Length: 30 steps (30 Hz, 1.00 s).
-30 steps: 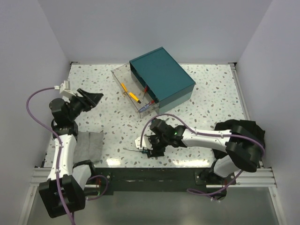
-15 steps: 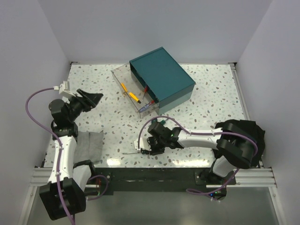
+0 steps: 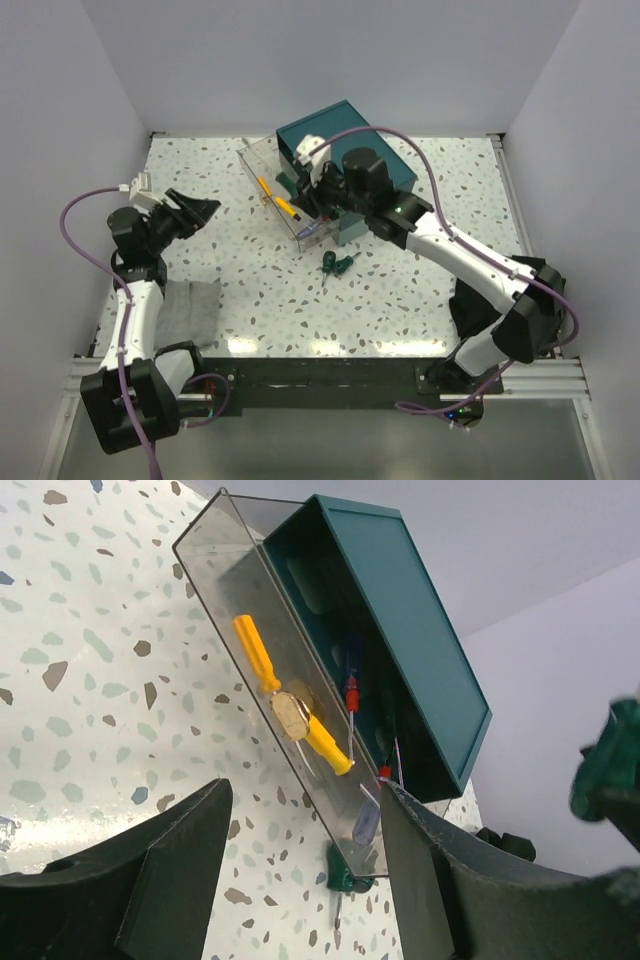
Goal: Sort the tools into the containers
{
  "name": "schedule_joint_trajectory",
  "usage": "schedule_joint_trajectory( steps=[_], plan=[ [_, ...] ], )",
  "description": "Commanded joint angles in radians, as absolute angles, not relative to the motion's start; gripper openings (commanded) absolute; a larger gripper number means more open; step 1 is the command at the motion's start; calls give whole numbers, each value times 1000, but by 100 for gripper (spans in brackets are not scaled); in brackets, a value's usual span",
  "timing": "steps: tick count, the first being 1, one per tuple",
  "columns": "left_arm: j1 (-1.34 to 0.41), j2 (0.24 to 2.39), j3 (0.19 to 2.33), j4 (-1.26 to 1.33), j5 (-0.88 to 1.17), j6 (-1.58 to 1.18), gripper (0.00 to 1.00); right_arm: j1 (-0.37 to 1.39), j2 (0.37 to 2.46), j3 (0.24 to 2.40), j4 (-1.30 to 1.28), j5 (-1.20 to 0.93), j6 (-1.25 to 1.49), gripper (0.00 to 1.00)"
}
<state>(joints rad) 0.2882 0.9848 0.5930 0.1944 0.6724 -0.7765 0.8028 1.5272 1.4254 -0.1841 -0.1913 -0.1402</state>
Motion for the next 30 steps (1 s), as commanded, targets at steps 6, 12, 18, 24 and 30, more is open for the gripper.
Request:
schedule_joint_trajectory(
  steps=[6, 12, 18, 24, 30],
  plan=[
    [314, 996, 657, 224, 666, -792, 65, 739, 1821, 1612, -138, 52, -26, 0],
    [325, 986, 629, 233, 669, -802, 65, 721, 1898, 1678, -147, 42, -11, 31],
    [327, 1006, 612, 285, 675, -833, 65, 721, 1803, 1654, -169, 3, -53, 56],
    [325, 1038, 624, 318, 678, -836, 65, 721, 1545, 1374, -295, -345, -402, 57],
    [327, 1048, 620, 322, 675, -825, 65, 721, 1381, 1110, -563, -462, -999, 59]
  ],
)
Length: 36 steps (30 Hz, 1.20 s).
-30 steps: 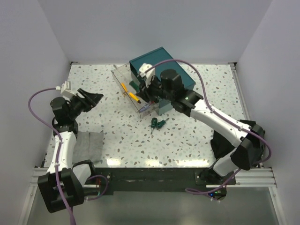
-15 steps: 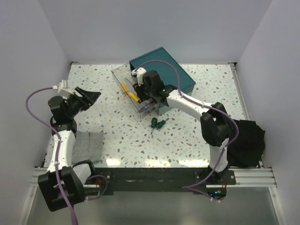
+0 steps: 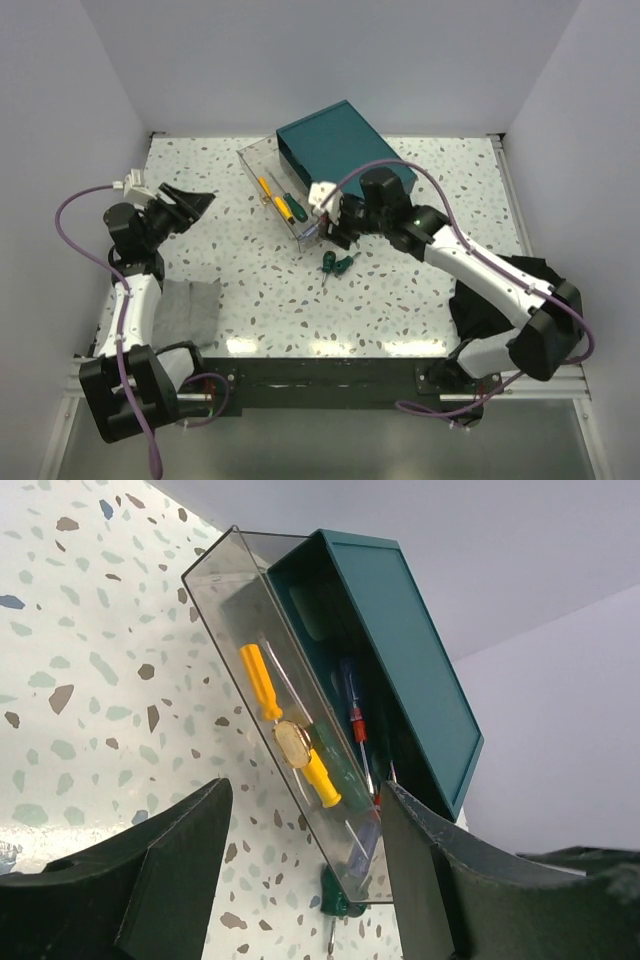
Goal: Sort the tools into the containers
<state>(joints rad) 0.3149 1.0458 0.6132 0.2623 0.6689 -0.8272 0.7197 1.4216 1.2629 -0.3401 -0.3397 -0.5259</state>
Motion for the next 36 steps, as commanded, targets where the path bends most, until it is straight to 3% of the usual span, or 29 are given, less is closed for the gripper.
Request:
schedule_joint_trajectory(
  steps=[1, 6, 25, 34, 36],
  plan=[
    [325, 1048, 617, 319, 675, -819, 65, 721, 1371, 1086, -601, -451, -1058, 59],
    [327, 1042, 612, 307, 669, -805, 65, 715, 1391, 1006, -603, -423, -1247, 60],
    [365, 1015, 614, 222, 653, -755, 65, 672, 1767, 1144, -515, -376, -1292, 58],
    [368, 1040, 603, 267, 657, -787, 65, 657, 1775, 1094, -612, -299, -1368, 48],
    [368, 1048, 600, 278, 658, -795, 65, 655, 1755, 1060, -601, -287, -1376, 34]
  ],
)
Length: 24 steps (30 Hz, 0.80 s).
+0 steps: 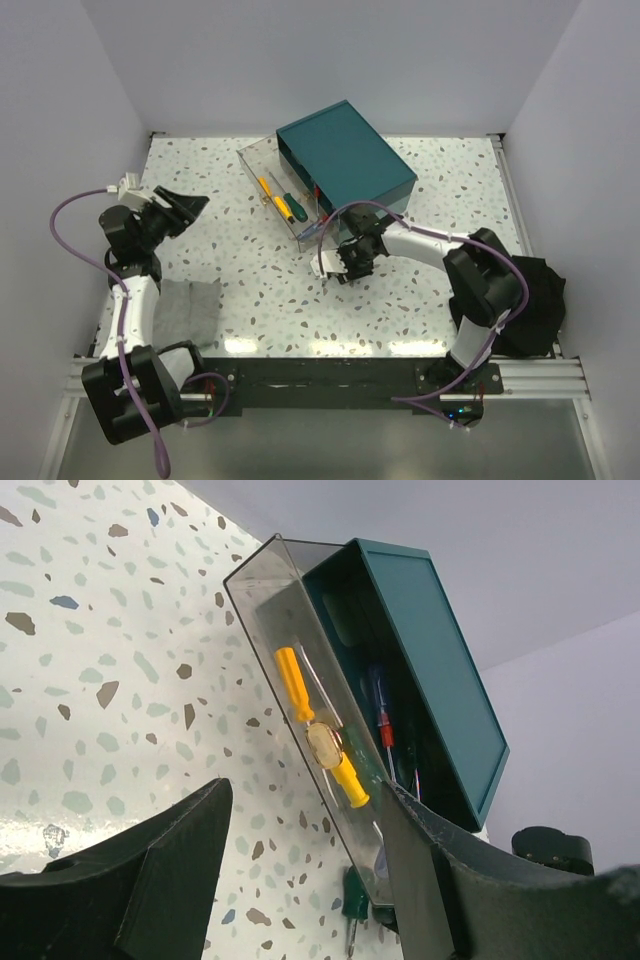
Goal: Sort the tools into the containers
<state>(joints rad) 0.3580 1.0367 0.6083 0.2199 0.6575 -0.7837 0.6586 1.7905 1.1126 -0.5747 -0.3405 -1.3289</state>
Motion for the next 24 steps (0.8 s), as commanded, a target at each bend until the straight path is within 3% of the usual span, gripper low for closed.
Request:
schedule_joint_trajectory(
  steps=[1, 2, 7, 11, 17, 24],
  plan=[
    [367, 1049, 600, 279, 661, -801, 65, 657, 1747, 1065, -638, -304, -1377, 28],
    [367, 1051, 601, 281, 664, -802, 65, 657, 1720, 1089, -659, -322, -1368, 20],
    [368, 1046, 600, 282, 664, -801, 65, 660, 1582, 1276, -738, -529, -1088, 13],
    [368, 1040, 586, 284, 663, -802, 65, 657, 1571, 1552, -619, -660, -557, 10],
    [368, 1035, 592, 272, 663, -801, 65, 658, 1705, 1692, -281, -497, -94, 12],
    [368, 1008, 617, 229, 660, -778, 65, 658, 1927, 1818, -253, -299, -18, 16]
  ],
)
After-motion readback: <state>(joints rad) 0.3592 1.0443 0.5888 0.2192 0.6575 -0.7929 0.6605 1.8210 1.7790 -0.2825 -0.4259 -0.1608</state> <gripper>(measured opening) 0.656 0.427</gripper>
